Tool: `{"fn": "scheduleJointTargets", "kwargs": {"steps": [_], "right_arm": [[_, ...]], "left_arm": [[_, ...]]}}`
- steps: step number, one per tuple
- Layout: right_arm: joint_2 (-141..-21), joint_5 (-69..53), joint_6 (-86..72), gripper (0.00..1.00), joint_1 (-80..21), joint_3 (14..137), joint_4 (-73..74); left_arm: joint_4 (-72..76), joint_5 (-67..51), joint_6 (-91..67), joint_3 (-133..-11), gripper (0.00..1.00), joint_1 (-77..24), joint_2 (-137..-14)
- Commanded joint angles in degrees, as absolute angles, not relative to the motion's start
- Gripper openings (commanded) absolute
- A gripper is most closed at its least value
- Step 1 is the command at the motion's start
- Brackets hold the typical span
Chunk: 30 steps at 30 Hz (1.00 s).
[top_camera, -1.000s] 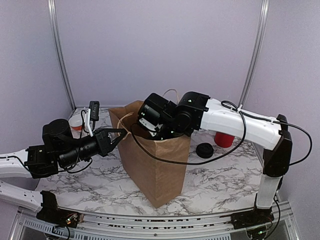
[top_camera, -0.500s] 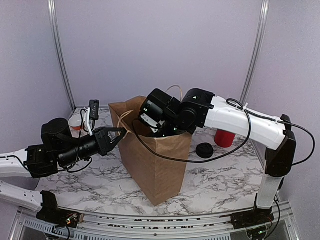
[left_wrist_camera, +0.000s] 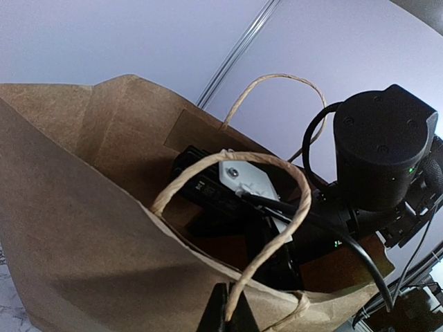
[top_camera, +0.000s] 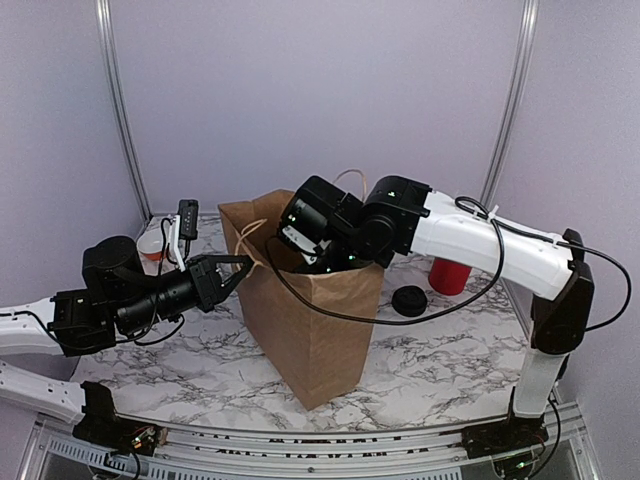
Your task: Pack the takeout coffee
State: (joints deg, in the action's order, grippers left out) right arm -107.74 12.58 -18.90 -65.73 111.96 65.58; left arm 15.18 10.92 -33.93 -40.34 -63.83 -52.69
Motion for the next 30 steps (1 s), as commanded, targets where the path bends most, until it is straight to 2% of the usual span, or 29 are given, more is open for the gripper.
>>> {"fn": "scheduleJointTargets", "kwargs": {"steps": [1,20,30], "right_arm": [[-103.67,12.31,-20.28,1.0,-66.26,115.66,62.58],[-102.55,9.54,-21.03,1.0,-64.37,115.23,62.18],[-110.61,14.1,-20.09,1.0,-66.13,117.27,64.62]], "left_arm": [[13.52,10.86,-33.76,-41.04,0.0,-64.0,-53.07],[13.38,10.24,-33.61,-40.95,0.0,-63.99,-53.16],[13.38,7.57,-33.25,-43.64,0.0,-64.0,-55.48]]}}
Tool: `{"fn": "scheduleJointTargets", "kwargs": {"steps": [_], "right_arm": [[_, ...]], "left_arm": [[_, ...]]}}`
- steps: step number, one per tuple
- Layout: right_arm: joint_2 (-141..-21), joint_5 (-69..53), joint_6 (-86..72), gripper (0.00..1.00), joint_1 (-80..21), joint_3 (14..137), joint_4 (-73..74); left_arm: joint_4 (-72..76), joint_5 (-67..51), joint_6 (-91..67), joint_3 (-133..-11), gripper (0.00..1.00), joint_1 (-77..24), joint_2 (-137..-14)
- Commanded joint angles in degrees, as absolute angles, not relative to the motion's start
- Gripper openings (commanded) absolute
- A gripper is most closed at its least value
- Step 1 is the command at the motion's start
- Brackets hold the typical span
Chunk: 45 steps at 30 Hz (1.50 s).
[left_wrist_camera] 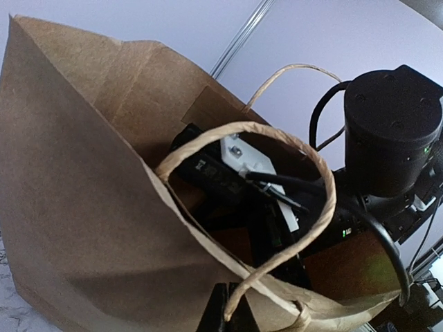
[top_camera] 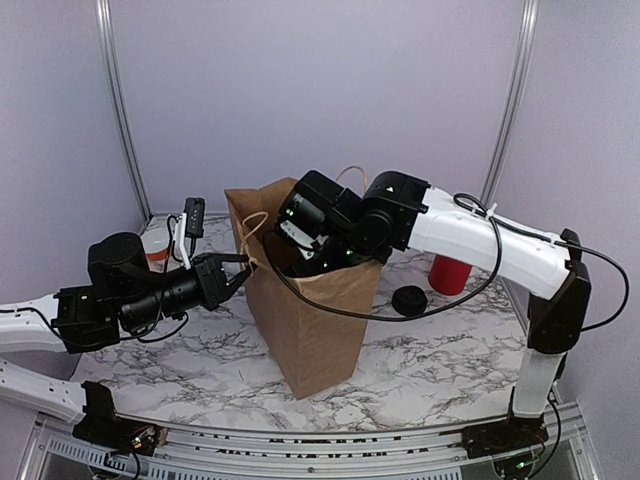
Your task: Pack the takeout coffee
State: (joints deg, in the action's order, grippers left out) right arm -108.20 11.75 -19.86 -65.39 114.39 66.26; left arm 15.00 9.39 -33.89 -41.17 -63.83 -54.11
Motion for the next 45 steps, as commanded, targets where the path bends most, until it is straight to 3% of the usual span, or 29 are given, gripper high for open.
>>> {"fn": "scheduleJointTargets", "kwargs": {"steps": [1,6,21,45], "right_arm": [[-111.18,15.68,-19.78,1.0,-66.1,117.25,65.21],[-114.07,22.79,-19.78,1.0,-65.98,117.2,68.62],[-112.32,17.06,-18.57,1.0,-65.21,124.09,66.47],[-106.1,18.26,-18.1,1.0,-66.54,125.0,62.41]], "left_arm": [[13.36,7.3,-33.38,-43.74,0.0,-64.02,-55.54],[13.34,5.6,-34.26,-44.3,0.0,-64.09,-54.47],[9.47,5.53,-35.83,-46.41,0.0,-64.14,-54.65],[7.47,8.79,-36.58,-48.14,0.01,-64.1,-53.34]]}}
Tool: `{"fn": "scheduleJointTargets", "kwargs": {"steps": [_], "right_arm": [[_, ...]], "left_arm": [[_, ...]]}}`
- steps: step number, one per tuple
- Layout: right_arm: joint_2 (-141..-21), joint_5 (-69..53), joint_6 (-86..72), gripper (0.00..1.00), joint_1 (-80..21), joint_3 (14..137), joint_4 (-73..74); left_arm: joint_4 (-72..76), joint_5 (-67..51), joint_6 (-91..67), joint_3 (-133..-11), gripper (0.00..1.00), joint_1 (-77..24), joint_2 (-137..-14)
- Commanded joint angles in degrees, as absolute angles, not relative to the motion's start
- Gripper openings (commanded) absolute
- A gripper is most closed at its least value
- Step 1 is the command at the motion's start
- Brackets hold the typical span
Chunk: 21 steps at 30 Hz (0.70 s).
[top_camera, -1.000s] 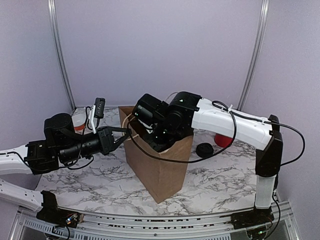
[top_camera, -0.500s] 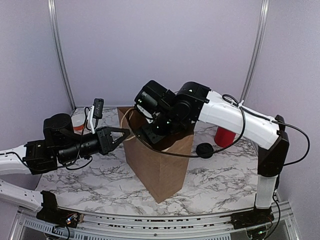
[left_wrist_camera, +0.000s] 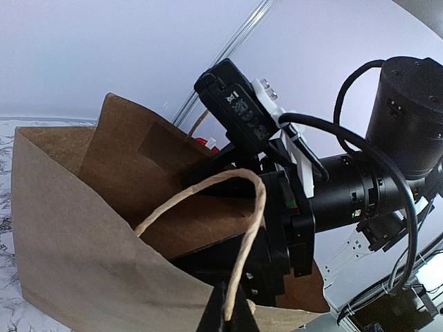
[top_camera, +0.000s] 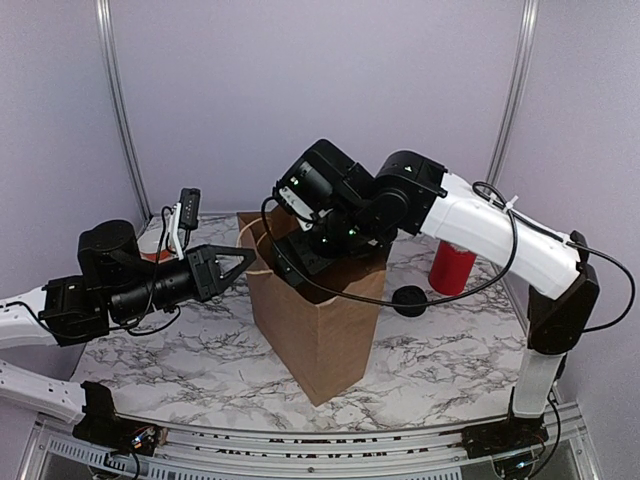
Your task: Pack the takeout coffee
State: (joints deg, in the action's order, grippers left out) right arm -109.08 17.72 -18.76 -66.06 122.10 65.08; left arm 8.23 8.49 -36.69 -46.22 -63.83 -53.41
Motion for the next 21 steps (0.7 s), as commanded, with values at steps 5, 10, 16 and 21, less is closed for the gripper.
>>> {"fn": "scheduleJointTargets", "kwargs": {"steps": [5,10,16,21], "right_arm": [[-104.57,17.78,-17.78,1.0,-66.62,124.87,61.09],[-102.61,17.4,-17.63,1.0,-66.6,124.01,59.66],[-98.28,14.25,-16.67,1.0,-66.63,120.64,54.59],[-94.15,11.45,-15.46,1.0,-66.62,116.4,50.0]], "left_arm": [[7.47,8.96,-36.64,-48.43,0.02,-64.12,-53.33],[7.47,9.14,-36.74,-48.51,0.1,-64.07,-53.02],[5.9,8.86,-36.88,-49.42,0.26,-64.04,-52.52],[4.87,9.35,-36.8,-49.81,0.39,-64.09,-51.5]]}}
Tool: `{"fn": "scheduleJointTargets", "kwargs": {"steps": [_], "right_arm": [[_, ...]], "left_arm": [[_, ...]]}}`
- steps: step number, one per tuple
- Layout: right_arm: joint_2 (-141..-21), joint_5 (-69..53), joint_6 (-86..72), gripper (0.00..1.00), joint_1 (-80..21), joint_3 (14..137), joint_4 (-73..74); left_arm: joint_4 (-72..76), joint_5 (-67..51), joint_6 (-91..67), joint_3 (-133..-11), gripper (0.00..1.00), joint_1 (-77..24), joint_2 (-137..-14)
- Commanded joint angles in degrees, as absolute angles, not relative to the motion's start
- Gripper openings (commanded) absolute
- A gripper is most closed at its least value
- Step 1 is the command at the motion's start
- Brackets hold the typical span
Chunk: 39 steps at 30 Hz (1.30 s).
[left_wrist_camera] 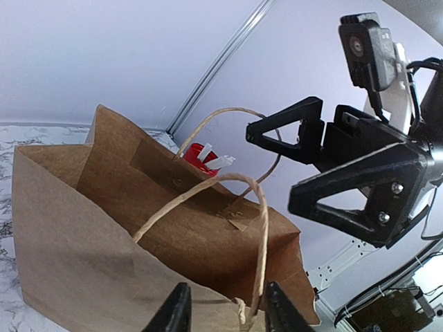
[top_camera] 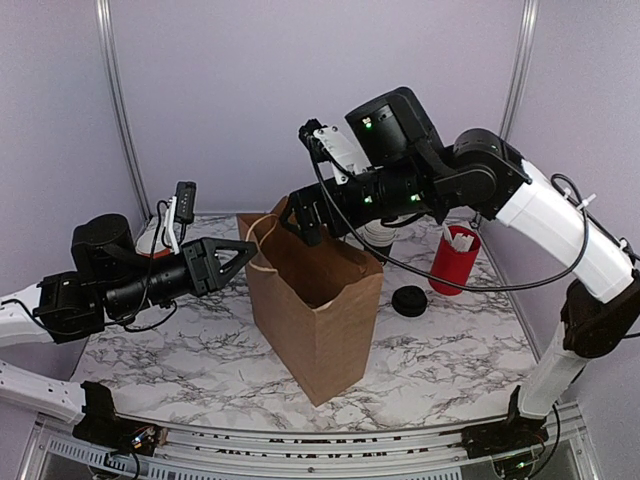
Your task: Pack the takeout coffee
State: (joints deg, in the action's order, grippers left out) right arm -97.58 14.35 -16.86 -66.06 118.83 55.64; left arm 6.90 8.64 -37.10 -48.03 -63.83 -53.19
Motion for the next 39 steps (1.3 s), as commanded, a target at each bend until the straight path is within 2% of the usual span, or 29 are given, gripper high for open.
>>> {"fn": "scheduleJointTargets", "kwargs": {"steps": [1,8,12,16,25,30,34,39], "right_arm": [[-93.28,10.93,-15.27,1.0,-66.62,115.49,48.94],[-84.83,10.6,-14.08,1.0,-66.62,107.23,41.98],[-81.41,12.22,-14.22,1.0,-66.62,103.88,41.02],[-77.68,13.73,-14.72,1.0,-66.67,99.43,40.09],[-66.8,19.86,-17.13,1.0,-66.49,88.8,39.02],[-60.45,23.51,-19.59,1.0,-65.46,81.93,39.29],[-56.98,23.25,-22.19,1.0,-62.04,76.25,39.09],[-54.28,21.1,-23.3,1.0,-56.04,68.61,37.2]], "left_arm": [[4.76,9.44,-36.81,-49.83,0.42,-64.12,-51.23],[3.68,10.35,-35.69,-49.75,0.72,-64.07,-48.72],[2.02,11.43,-34.69,-50.45,0.83,-64.13,-47.33],[-0.07,13.03,-33.71,-51.21,0.98,-64.13,-45.69],[-5.8,20.05,-31.34,-52.66,0.99,-64.0,-41.57],[-12.53,28.65,-29.36,-53.54,0.99,-64.01,-39.14],[-17.94,36.76,-27.69,-53.71,0.99,-63.78,-38.36],[-20.8,39.79,-24.4,-53.03,0.99,-62.22,-37.27]]}}
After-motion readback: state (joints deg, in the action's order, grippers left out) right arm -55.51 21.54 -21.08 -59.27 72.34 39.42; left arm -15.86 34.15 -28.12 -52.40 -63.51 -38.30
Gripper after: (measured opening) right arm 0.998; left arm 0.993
